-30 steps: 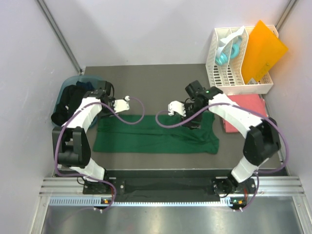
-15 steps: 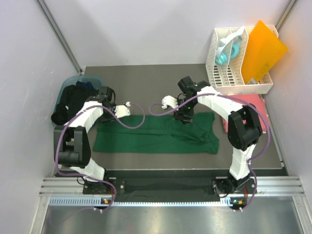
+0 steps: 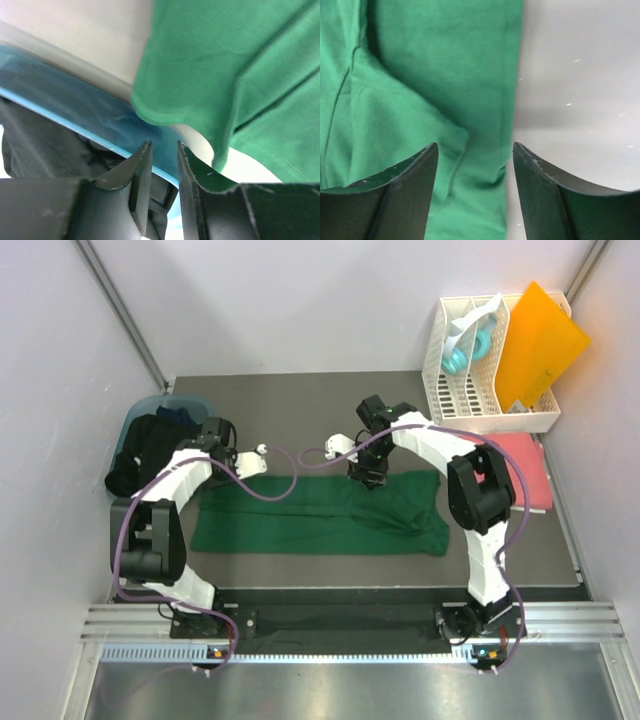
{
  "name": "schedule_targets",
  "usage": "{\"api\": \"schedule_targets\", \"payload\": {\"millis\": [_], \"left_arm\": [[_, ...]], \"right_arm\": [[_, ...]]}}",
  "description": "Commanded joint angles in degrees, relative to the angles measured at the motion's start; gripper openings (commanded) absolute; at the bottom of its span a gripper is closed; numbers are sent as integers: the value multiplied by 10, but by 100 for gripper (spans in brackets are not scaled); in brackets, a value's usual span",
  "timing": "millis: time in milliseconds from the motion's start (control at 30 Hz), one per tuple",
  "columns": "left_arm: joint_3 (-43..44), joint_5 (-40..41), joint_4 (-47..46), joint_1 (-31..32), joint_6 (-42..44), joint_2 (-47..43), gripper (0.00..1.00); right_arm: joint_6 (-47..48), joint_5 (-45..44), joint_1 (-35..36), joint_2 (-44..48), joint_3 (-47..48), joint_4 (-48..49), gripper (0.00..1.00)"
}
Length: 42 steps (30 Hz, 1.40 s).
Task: Fold and stack the t-shirts
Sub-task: Fold the other side of the tshirt into a rectangle
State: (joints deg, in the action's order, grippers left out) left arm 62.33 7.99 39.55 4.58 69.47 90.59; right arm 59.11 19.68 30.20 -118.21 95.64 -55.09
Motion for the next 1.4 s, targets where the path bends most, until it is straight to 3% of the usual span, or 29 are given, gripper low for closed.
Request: {"api": "schedule_targets", "payload": {"millis": [0,167,500,600,800,1000,1367], "left_arm": [[-2,-2,-56,-7,-33,-32,31],[3,0,-72,-18,-42,-32,31],[34,-2,-84,-57,-45,-12,31],[33,5,-109,-60,-56,-8,30],[18,29,-143,-67,-65,-4,29],[13,30,-159,-75,-64,1,29],[42,81,-214,-76,-104,39,26]], "right_arm": [[14,26,-5,-14,47,-4,59],[14,37,-4,-25,58,-11,45],[36,38,3,-22,57,-44,53],[29,37,8,-27,58,-40,44],[16,36,17,-31,58,-34,15],[18,26,26,-14,55,-45,1],[31,26,64,68,41,-120,0]]}}
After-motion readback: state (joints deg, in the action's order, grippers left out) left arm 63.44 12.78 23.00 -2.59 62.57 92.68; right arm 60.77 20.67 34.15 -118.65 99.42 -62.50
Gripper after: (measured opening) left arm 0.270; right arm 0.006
